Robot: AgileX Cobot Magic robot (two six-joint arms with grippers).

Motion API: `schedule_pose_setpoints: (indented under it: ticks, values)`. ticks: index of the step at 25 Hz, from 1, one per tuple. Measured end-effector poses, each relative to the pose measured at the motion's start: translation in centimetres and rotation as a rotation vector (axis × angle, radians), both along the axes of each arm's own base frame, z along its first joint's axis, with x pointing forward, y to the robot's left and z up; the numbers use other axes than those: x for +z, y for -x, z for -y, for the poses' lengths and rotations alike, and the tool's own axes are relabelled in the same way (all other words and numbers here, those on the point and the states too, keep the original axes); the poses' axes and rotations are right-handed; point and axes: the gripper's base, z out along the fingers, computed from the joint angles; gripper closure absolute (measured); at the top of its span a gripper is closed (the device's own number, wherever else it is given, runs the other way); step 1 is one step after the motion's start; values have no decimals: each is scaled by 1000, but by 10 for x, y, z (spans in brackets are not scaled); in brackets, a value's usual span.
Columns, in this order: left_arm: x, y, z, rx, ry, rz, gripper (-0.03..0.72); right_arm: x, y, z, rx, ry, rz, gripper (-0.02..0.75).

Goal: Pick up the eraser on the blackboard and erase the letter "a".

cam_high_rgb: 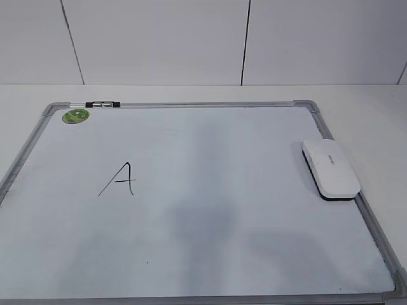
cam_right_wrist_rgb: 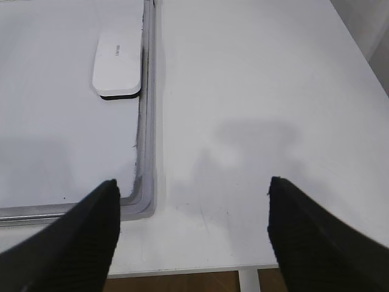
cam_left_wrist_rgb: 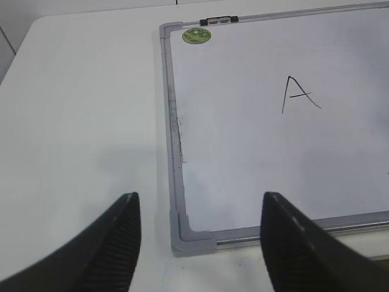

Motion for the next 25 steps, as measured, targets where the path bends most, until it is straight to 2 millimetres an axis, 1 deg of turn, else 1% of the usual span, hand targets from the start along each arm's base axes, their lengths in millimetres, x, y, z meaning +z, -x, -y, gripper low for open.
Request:
schedule_pose_setpoints:
  ticks: [18,25]
  values:
    - [0,0,0,0,0,0,237,0,0,0,0,0,0,149]
    - [0,0,0,0,0,0,237,0,0,0,25,42,-3,149]
